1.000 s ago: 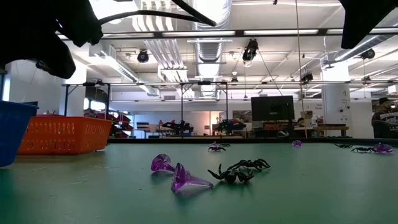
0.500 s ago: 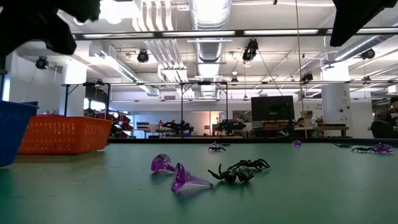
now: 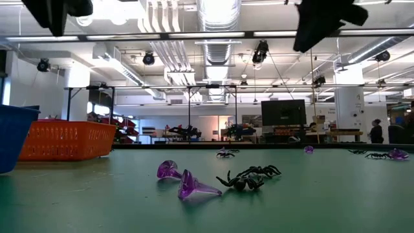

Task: Sort Halloween decoration
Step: Put the violet witch hat toy into the orange bin

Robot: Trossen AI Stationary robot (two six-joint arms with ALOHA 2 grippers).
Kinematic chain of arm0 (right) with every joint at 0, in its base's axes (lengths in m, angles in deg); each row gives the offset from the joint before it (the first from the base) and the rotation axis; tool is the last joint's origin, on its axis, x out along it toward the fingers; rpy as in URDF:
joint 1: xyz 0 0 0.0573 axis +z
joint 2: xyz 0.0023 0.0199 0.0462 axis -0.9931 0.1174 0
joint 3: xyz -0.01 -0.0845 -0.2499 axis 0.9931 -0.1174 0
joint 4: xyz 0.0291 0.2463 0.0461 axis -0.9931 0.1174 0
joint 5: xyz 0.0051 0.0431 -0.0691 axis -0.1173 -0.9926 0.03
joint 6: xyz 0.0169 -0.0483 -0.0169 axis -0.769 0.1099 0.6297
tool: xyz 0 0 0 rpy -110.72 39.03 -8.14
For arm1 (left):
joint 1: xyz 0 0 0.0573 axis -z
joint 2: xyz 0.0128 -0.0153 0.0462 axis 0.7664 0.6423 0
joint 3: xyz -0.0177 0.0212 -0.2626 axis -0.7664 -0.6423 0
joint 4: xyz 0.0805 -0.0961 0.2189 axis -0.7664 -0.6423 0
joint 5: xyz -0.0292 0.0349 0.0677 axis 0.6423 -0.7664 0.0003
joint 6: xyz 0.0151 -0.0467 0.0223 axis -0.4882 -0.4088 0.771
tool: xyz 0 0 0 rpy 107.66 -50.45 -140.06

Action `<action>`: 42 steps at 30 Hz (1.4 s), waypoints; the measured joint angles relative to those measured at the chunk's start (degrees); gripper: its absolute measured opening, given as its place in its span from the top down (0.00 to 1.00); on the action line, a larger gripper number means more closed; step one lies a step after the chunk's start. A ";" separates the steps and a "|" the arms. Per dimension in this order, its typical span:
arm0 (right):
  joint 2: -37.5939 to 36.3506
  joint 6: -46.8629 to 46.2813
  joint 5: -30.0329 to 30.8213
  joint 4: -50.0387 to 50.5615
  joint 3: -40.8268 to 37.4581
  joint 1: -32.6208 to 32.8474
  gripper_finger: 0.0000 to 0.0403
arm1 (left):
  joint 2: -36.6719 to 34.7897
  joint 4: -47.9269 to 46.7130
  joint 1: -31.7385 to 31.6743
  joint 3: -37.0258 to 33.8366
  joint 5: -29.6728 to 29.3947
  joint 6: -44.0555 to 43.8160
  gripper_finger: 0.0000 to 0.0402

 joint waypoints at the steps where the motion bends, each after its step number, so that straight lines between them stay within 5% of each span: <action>1: 0.02 -0.99 0.00 -0.17 0.00 -1.23 0.81 | -0.98 -0.71 0.00 0.00 -0.82 0.00 0.78; 22: 3.34 -2.72 -9.91 2.97 -1.00 -28.07 0.74 | -14.39 -8.85 0.00 0.00 -12.36 7.66 0.78; 33: 13.06 16.13 -22.11 -3.51 -2.76 -41.35 0.74 | -16.65 -8.82 0.00 0.00 -14.29 7.99 0.78; 42: 19.64 24.04 -27.26 -6.37 -3.19 -45.27 0.74 | -16.89 -9.74 0.00 0.00 -15.76 4.72 0.78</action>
